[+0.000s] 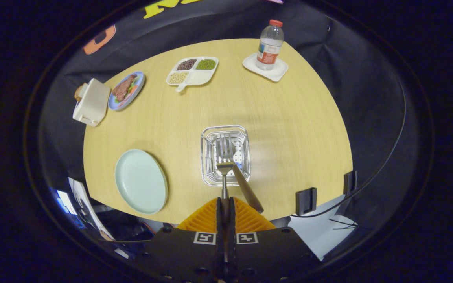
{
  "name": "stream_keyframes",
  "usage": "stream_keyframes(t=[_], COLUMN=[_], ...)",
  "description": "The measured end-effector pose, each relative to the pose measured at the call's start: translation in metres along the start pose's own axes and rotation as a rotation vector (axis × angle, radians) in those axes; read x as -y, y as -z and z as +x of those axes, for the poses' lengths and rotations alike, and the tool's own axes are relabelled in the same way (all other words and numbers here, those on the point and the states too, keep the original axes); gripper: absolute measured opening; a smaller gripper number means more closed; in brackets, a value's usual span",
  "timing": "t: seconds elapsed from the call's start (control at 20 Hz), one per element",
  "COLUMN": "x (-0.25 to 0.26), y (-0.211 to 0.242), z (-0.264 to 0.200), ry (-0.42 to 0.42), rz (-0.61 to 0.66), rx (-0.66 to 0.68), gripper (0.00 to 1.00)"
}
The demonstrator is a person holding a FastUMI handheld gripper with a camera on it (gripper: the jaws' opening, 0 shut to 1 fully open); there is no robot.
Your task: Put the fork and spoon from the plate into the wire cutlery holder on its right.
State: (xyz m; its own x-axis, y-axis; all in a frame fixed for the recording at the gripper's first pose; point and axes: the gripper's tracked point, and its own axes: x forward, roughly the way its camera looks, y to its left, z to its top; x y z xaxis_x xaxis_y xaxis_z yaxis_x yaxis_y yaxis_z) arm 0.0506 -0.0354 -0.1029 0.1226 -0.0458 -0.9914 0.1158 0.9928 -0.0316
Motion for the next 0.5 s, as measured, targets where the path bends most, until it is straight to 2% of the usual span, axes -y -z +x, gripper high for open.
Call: stream_keyframes(t=[0.35, 0.5], x=[-0.005, -0.009], y=[-0.010, -0.013], z=[-0.006, -0.015], ry=[-0.015, -0.044], rz=[0.025, 0.050], rx=[0.026, 0.058], gripper=[0.10, 0.43])
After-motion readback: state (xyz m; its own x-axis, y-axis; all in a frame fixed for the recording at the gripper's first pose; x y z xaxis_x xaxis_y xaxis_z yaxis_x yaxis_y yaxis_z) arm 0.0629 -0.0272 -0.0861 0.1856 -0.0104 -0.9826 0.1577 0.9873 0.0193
